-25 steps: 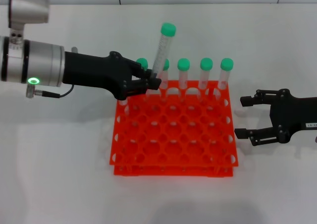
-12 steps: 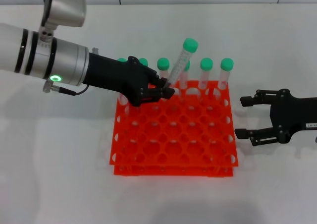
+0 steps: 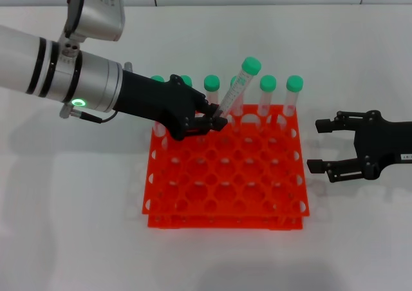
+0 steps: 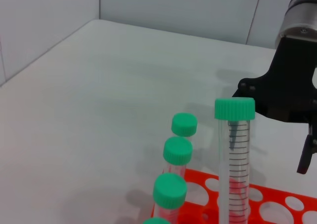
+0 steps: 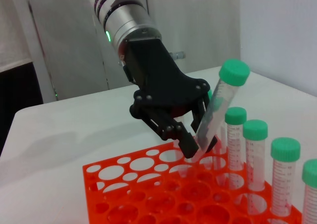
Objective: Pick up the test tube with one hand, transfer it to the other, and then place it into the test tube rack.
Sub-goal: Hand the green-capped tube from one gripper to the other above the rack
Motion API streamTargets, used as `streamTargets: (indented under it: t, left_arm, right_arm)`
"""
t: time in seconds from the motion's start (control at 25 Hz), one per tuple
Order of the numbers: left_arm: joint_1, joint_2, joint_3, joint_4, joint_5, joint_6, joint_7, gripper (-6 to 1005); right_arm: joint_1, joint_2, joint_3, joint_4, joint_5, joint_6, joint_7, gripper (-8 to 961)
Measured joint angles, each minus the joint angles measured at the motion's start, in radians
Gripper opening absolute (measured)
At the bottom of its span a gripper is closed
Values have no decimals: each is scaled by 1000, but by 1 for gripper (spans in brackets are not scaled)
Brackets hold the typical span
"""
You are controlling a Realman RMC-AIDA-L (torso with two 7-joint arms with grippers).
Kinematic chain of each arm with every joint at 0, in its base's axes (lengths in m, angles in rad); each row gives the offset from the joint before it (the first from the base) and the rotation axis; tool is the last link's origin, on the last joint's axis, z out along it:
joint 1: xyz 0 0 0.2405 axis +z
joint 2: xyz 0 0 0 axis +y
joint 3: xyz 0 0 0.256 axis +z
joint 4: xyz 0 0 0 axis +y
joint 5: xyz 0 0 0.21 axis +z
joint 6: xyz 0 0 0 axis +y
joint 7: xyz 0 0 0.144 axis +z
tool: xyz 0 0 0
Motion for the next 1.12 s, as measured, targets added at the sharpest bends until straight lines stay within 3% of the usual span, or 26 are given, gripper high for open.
streamTargets:
  t: [0.32, 0.76, 0.92, 1.12]
  left_arm:
    - [19, -8, -9, 0, -19, -7, 73, 194]
    - [47, -11, -9, -1, -86, 64, 138, 194]
    - [47, -11, -9, -1, -86, 65, 138, 194]
    - [47, -13, -9, -1, -87, 66, 139, 194]
  right_arm:
    - [21, -19, 10, -4, 1, -29, 76, 842]
    - [26, -24, 77, -10, 50, -94, 132, 841]
    - [25, -23, 83, 0, 95, -101, 145, 841]
    - [21, -3, 121, 43, 142, -97, 132, 840]
